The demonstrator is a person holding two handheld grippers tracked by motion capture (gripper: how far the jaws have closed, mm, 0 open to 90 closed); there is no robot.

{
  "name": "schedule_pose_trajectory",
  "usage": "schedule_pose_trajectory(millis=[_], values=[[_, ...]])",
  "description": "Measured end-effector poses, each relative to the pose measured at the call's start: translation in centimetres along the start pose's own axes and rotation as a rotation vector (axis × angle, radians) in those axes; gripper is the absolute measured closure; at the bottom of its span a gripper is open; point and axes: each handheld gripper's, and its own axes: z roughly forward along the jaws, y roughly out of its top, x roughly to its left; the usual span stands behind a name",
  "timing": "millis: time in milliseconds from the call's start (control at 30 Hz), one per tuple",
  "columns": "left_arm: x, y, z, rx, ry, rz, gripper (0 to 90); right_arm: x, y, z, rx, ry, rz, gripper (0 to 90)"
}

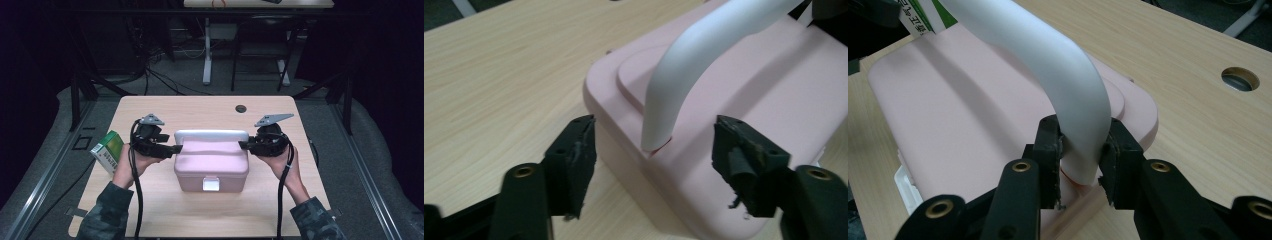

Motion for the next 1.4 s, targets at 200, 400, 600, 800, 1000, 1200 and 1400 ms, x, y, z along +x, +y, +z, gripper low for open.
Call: schedule_pose_trajectory(millis=[200,400,600,800,1000,1200,1400], values=[[0.5,-1.1,-0.5,0.031,0.039,-0.009,20.9,0.1,0.1,0.1,-0.021,0.019,-0.006,65.2],[1.0,-2.2,-0.2,0.053,0.059,-0.032,19.1,0.4,0.2,0.3,-0.049,0.002,-0.031,67.4],[1.7,-4.0,-0.1,0.06,0.056,-0.093,16.4,0.6,0.2,0.3,-0.073,-0.017,-0.043,69.0],[2.1,-5.0,0.4,0.077,0.049,-0.123,15.8,0.8,0.5,0.5,-0.089,-0.015,-0.057,66.0],[2.5,-5.4,1.0,0.093,0.036,-0.127,16.5,0.7,0.6,0.7,-0.095,-0.029,-0.062,68.2],[2.6,-5.6,1.7,0.11,0.022,-0.133,17.1,0.5,0.7,0.8,-0.101,-0.03,-0.054,68.6],[2.7,-5.7,1.7,0.106,0.01,-0.143,17.0,0.4,0.9,0.8,-0.105,-0.028,-0.046,68.6]])
